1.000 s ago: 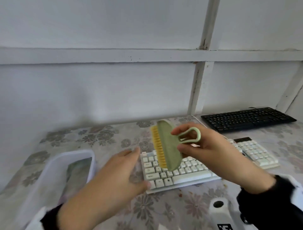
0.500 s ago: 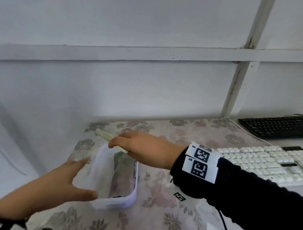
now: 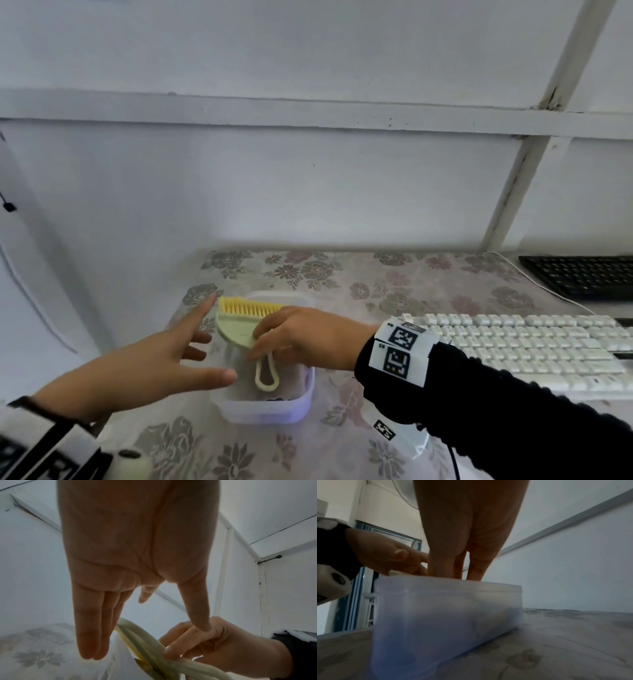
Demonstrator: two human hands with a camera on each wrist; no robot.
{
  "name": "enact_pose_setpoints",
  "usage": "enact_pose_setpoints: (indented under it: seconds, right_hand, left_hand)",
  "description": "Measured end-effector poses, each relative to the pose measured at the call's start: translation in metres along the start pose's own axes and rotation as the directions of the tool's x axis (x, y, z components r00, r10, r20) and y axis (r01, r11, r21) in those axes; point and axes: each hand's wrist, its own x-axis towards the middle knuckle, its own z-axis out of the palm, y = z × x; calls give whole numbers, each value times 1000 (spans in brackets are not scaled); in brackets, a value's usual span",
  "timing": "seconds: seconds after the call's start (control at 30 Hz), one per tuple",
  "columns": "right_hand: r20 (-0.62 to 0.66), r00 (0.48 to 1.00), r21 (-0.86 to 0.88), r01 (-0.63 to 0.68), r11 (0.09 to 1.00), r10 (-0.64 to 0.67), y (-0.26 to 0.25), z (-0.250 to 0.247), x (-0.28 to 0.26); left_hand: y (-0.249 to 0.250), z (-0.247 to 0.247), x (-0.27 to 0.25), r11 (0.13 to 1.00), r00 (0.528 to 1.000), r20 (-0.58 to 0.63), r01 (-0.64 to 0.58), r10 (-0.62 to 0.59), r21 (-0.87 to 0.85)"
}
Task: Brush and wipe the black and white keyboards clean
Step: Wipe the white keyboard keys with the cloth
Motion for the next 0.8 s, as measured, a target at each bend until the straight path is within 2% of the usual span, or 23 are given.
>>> enact_pose_setpoints:
  seconds: [0.13,0.2,0.3,0.37,0.53,0.63,0.7,0.8]
  right_hand:
    - [-20,998,116,-60,991,63,2,1,-1]
    - [-32,983,159,-172,972,180,5,0,-1]
    - [-20,922,29,-386,922,387,12,-1,1]
    - [-15,885,-67,-465,883,465,16,2,3]
    - [48,836,-141,-536,833,546,12,10,13]
    - [139,785,-179,-580,795,604,8,14,21]
    - [189,749,-201,-604,771,636,6,16,25]
    - [199,728,-179,-631,755,656,5,17,29]
  left_hand:
    - [3,3,14,995,999,-5,-54,54,-86]
    - [1,5,23,989,996,-59,-70,63,-130]
    - [-3,8,37,983,986,-163,-57,27,-177]
    - [-3,8,40,969,972,-235,-78,22,-233]
    - [-4,4,36,930,902,-432,-175,19,-323]
    - [-7,2,34,920,856,-517,-221,23,-325]
    - [-8,2,33,918,843,-537,-237,32,-317]
    - [-10,2,32,913,848,-528,-247,41,-325]
